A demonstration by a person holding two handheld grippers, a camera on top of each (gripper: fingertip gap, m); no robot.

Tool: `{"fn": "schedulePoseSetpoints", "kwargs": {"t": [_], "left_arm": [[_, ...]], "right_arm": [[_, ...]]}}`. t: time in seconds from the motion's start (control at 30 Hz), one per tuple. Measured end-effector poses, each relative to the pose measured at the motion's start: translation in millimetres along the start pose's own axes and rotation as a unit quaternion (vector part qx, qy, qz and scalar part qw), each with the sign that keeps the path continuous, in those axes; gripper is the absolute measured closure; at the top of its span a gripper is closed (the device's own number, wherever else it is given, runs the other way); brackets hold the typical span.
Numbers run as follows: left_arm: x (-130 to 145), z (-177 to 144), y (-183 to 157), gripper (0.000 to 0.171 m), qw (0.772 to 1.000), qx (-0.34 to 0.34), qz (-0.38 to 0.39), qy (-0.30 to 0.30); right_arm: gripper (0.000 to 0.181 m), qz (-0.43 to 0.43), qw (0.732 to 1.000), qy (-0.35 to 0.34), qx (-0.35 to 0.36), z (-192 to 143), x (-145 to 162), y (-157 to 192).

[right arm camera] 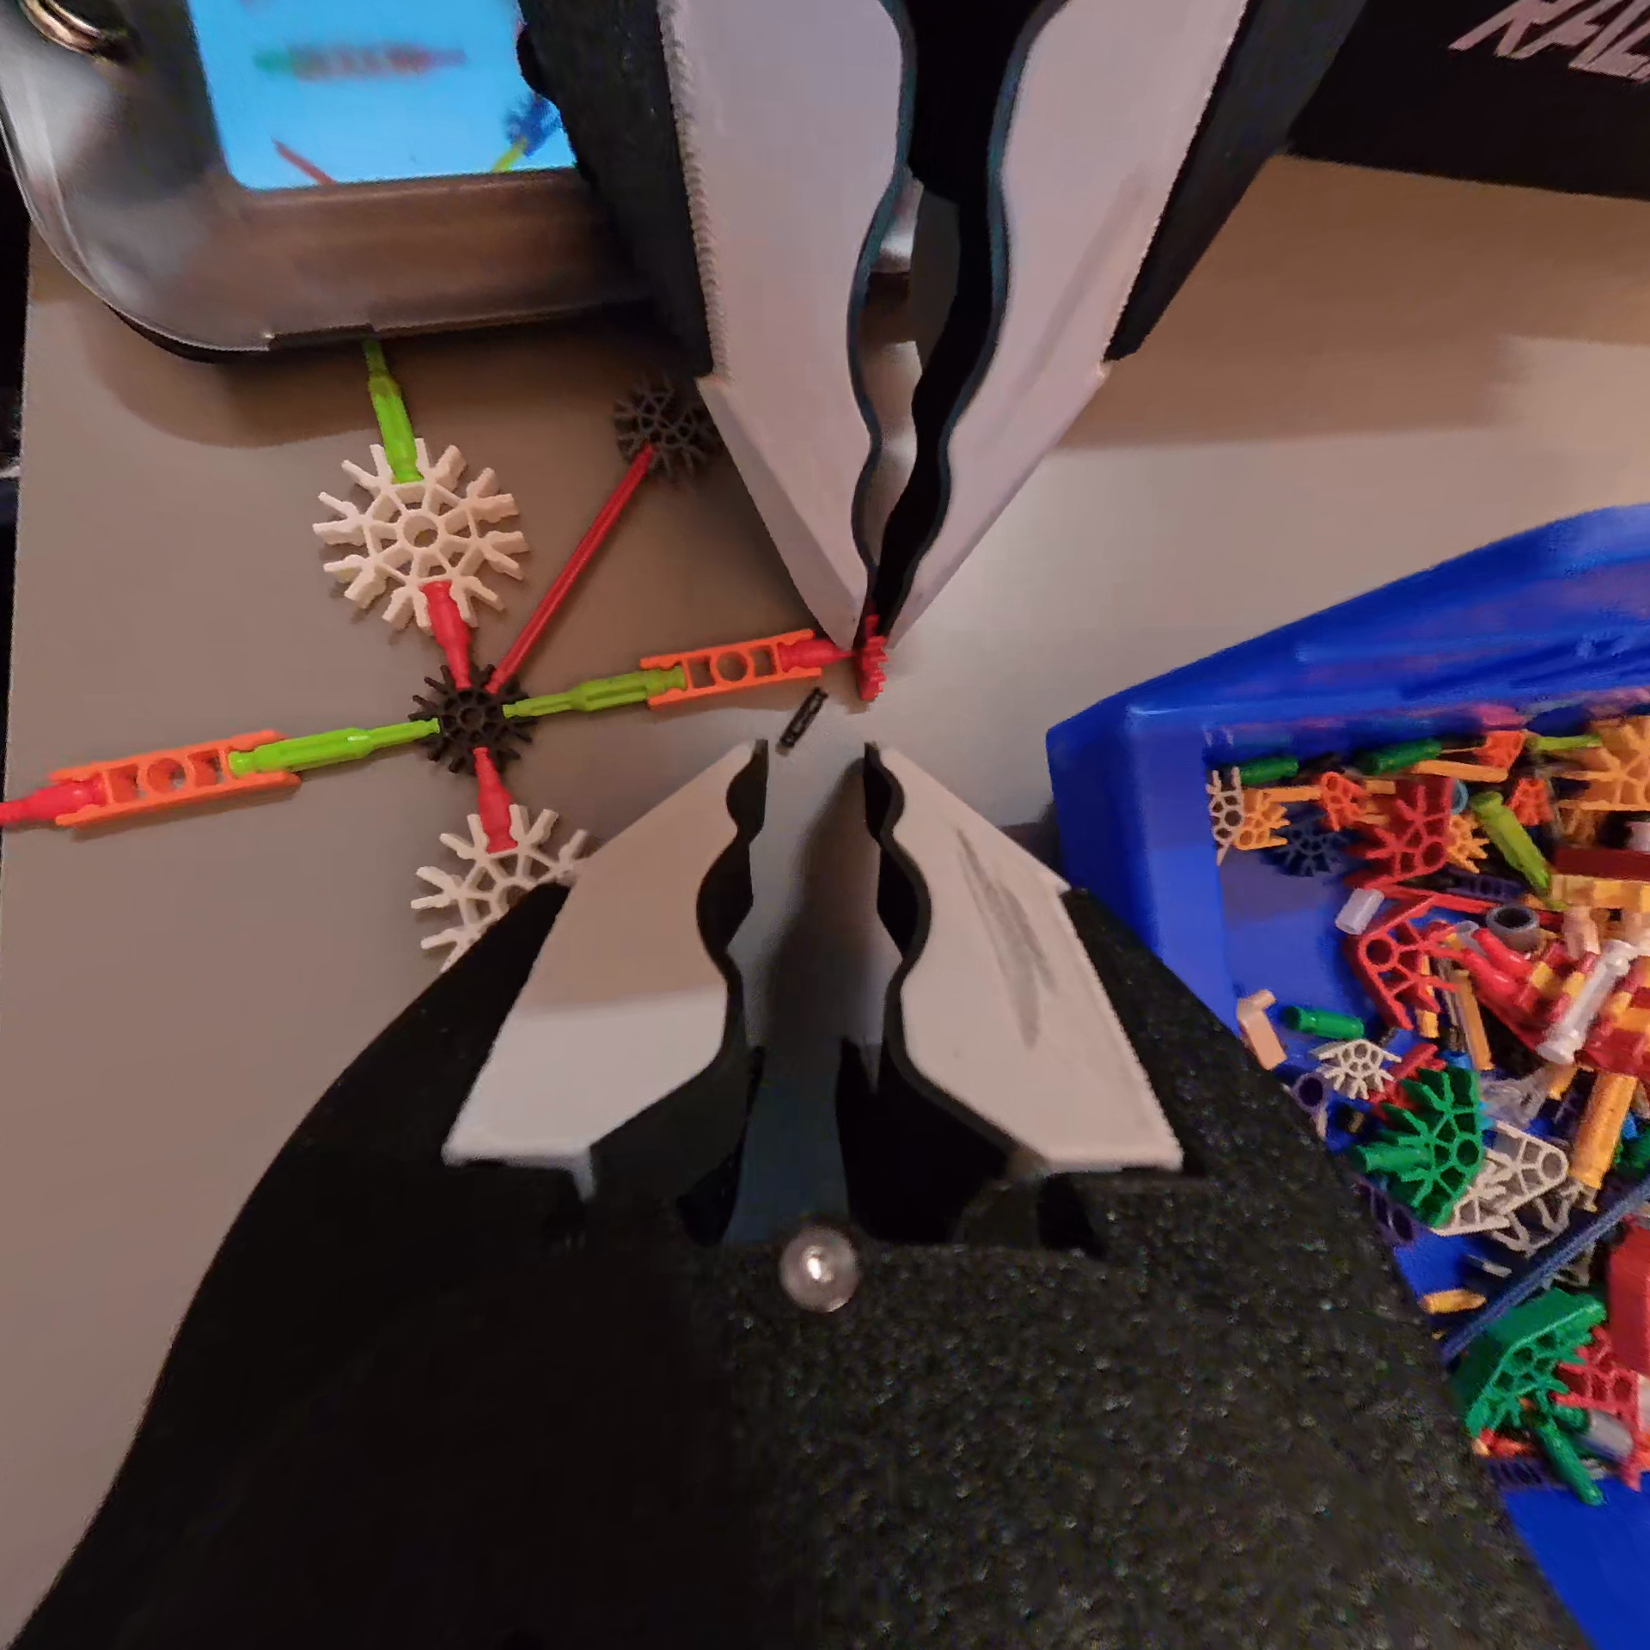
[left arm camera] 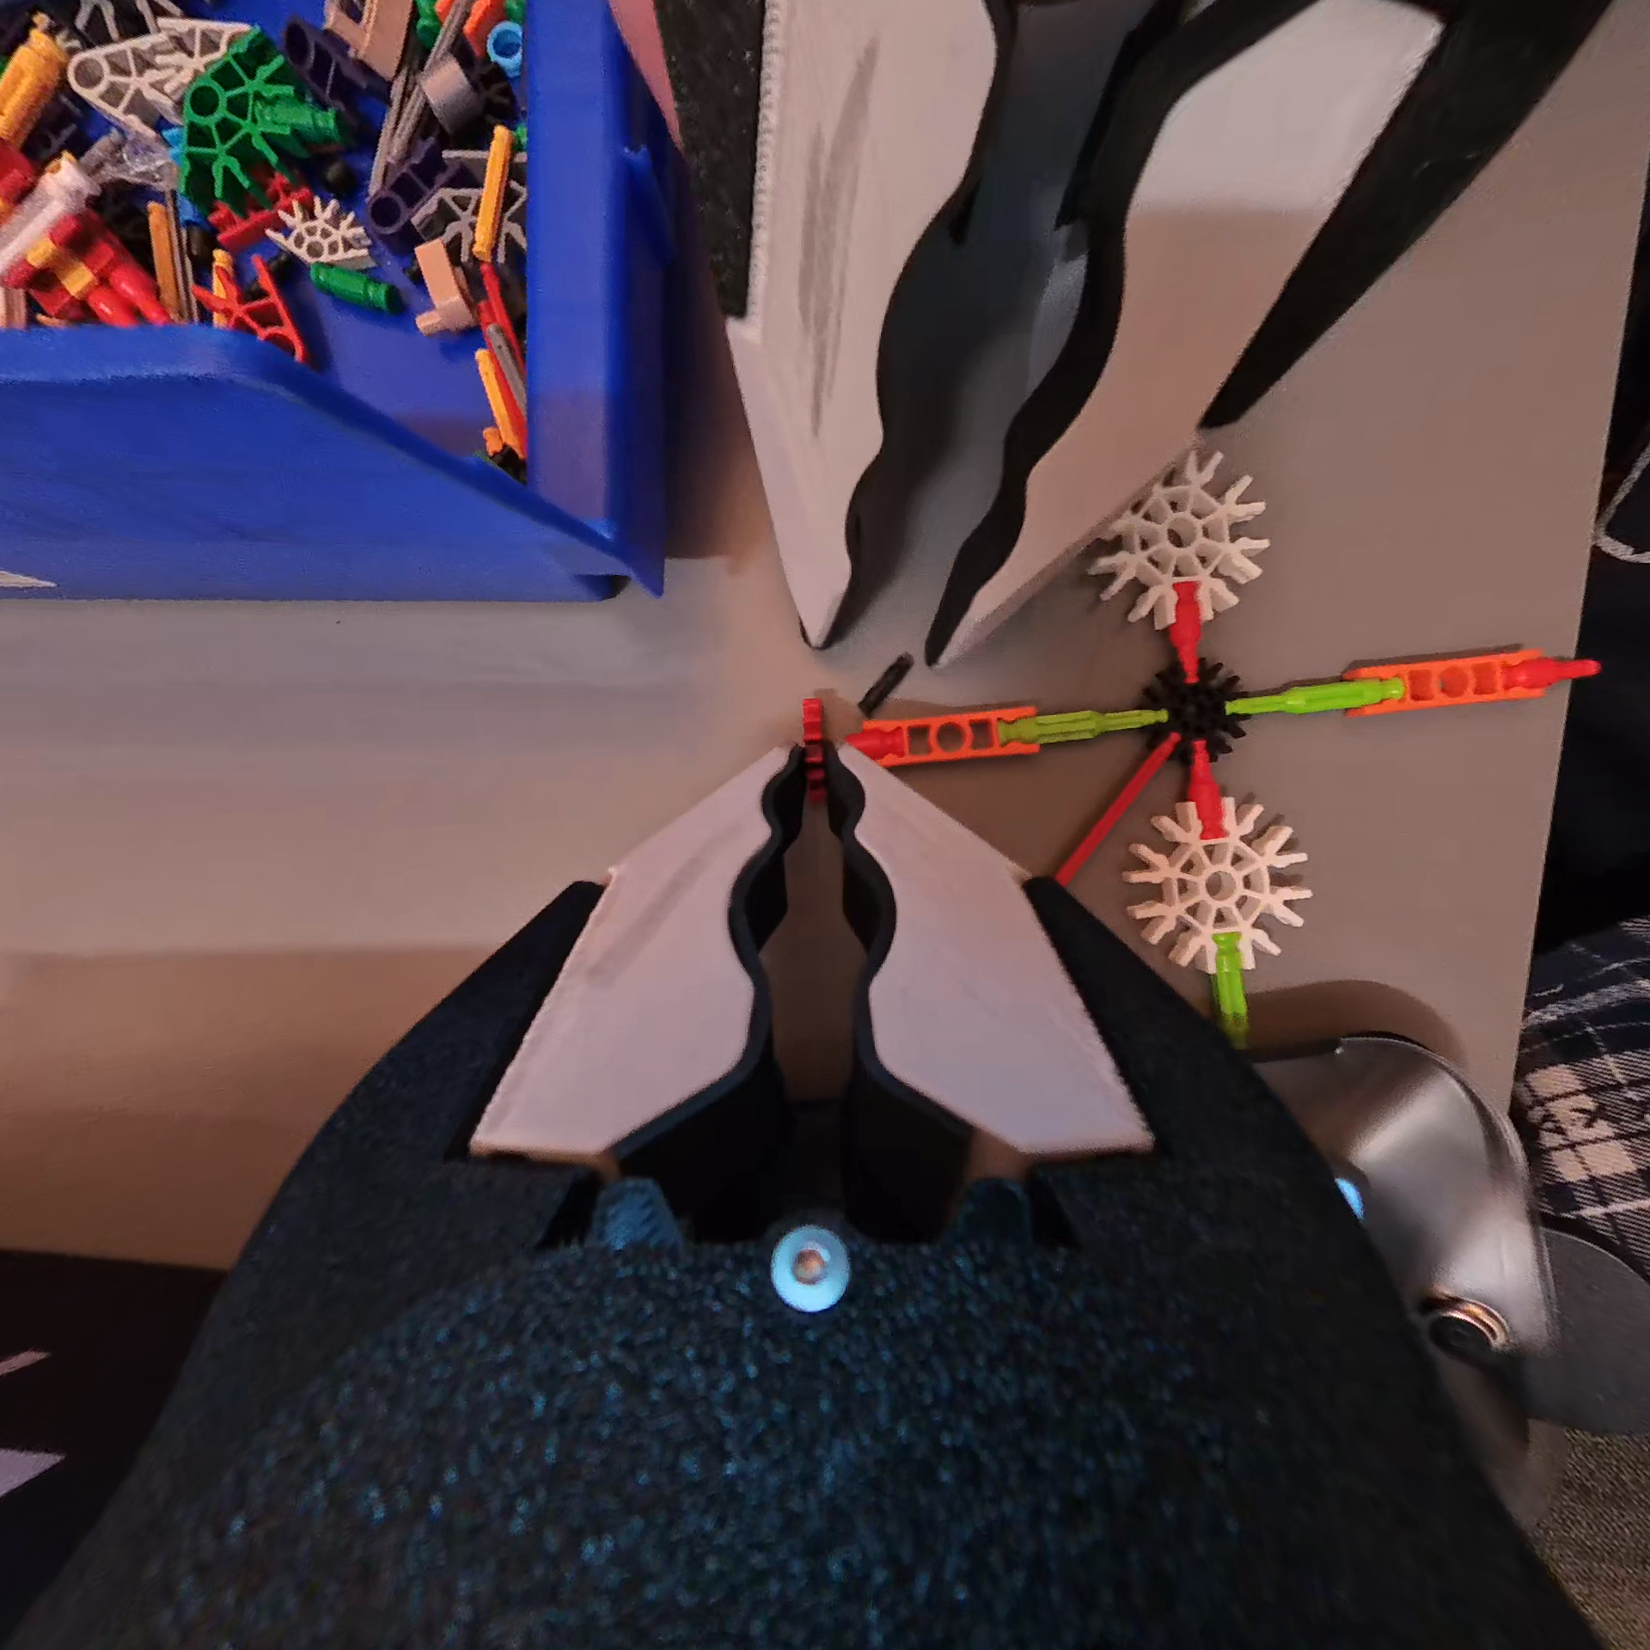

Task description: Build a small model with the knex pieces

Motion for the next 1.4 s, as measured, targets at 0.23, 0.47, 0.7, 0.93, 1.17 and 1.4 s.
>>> {"fn": "schedulePoseSetpoints", "kwargs": {"t": [0.23,0.47,0.7,0.93,1.17,1.4], "left_arm": [[0.2,0.1,-0.3,0.168,1.0,0.003,0.002,-0.002],[-1.1,1.0,-1.6,0.169,1.0,0.007,0.006,0.0],[-1.7,1.3,-3.3,0.168,1.0,0.012,0.013,0.005],[-1.7,1.3,-3.1,0.168,1.0,0.015,0.014,0.01],[-1.3,0.9,-2.3,0.168,1.0,0.017,0.014,0.013],[1.4,-0.7,-1.9,0.168,1.0,0.021,0.01,0.018]], "right_arm": [[0.181,0.007,1.0,-0.015,0.012,-5.2,1.0,-4.2],[0.173,0.011,1.0,-0.006,0.012,2.4,-0.8,1.7],[0.181,0.016,1.0,-0.01,0.018,4.1,-1.4,0.4],[0.181,0.004,0.999,0.014,0.035,1.9,0.3,-1.9],[0.174,0.006,1.0,-0.01,0.028,5.1,-7.4,0.9],[0.179,0.002,1.0,-0.005,0.028,8.0,-6.0,0.2]]}}
Point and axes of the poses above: each gripper's, where its closed fingertips meet, z out along the fingers, x out of its underside, y = z × x across the jaws, the point moved 5 cm from there along -z, back along the fingers, and after that the axes turned 4 degrees about z, right-handed, at the moved point
